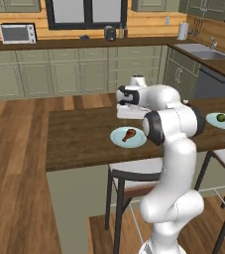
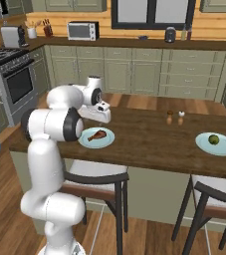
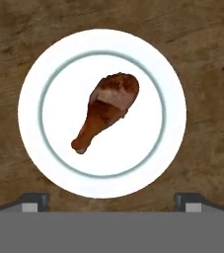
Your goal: Pick the chicken drumstick and lime from their plates and place them in the bowl. Then put the bowl in the fridge.
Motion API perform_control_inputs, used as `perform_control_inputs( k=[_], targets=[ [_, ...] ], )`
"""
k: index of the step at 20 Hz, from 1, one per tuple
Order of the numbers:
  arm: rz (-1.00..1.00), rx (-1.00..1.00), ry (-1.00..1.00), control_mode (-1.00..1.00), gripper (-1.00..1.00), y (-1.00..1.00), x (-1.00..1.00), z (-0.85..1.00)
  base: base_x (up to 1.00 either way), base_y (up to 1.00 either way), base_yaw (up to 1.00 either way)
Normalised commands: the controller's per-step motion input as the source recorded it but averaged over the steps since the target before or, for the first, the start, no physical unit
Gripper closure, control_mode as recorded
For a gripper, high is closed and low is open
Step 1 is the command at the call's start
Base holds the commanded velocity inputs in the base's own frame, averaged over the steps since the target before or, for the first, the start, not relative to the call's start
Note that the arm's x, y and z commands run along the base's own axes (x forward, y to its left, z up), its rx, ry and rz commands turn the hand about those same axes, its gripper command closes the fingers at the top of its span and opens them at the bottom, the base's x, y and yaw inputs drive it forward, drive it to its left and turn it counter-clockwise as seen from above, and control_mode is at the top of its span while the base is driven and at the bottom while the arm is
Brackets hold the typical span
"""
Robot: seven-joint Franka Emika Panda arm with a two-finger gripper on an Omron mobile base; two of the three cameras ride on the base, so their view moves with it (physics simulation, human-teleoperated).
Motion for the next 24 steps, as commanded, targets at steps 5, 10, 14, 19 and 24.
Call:
perform_control_inputs(
  k=[5,10,14,19,24],
  targets=[
    [-0.07,0.0,0.0,-1.0,-1.0,0.15,0.04,-0.78,0.0,0.0,0.0],
    [-0.02,0.0,0.0,-1.0,-1.0,0.0,0.18,-0.55,0.0,0.0,0.0],
    [0.0,0.0,0.0,-1.0,-1.0,0.16,0.36,-0.4,0.0,0.0,0.0],
    [0.0,0.0,0.0,-1.0,-1.0,0.25,0.18,-0.31,0.0,0.0,0.0],
    [0.0,0.06,0.03,-1.0,-1.0,-0.12,-0.17,-0.38,0.0,0.0,0.0]
  ],
)
